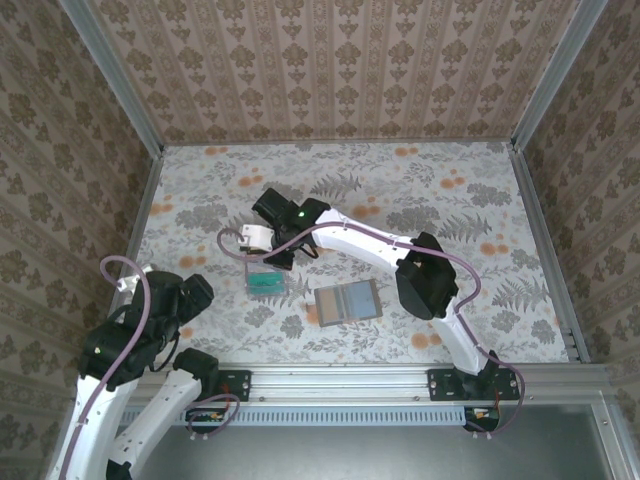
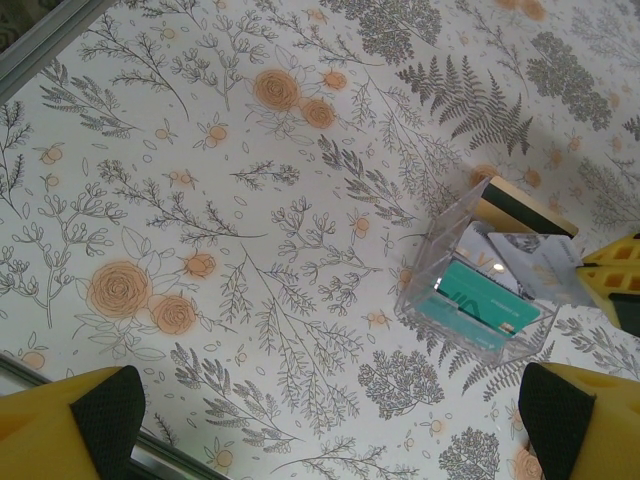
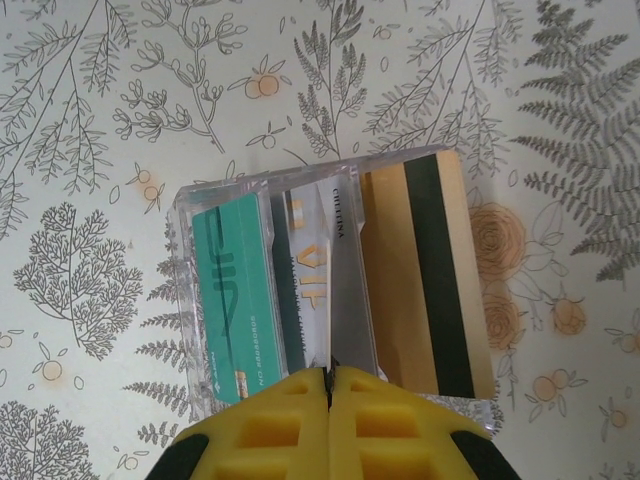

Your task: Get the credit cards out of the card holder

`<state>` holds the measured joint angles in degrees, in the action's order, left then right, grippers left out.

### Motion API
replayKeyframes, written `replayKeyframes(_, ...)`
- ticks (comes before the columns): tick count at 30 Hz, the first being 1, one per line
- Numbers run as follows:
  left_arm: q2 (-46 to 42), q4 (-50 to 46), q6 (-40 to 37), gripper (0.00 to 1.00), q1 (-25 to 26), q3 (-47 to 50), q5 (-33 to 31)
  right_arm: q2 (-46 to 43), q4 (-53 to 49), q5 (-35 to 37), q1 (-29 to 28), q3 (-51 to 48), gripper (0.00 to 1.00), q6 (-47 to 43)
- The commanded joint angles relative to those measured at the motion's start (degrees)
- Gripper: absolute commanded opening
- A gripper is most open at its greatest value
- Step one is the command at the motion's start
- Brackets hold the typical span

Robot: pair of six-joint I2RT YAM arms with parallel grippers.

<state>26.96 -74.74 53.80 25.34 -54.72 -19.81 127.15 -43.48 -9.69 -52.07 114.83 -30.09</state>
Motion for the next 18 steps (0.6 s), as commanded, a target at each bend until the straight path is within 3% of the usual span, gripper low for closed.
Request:
replayKeyframes(1,-0.91,-1.98,0.43,1.00,-0.49,-0.86,-1.46,1.44,-0.28,-1.73,-0.16,1.66,0.00,-1.19)
replayKeyframes(4,-1.10,-1.92,0.52,1.00,-0.53,-0.67,-1.39,1.72,-0.11,-1.74,-0.15,1.65,0.02,-0.89)
replayKeyframes(7,-1.18,-2.01,0.60,1.00,-0.54,-0.52,-1.38,1.80,0.15,-1.23,-0.14,1.62,0.20,-0.31)
replayKeyframes(18,-1.45,-1.28,0.09,1.00,-0.51,-0.05,-0.43,0.57,1.79,1.15,0.21,1.70,0.25,2.58)
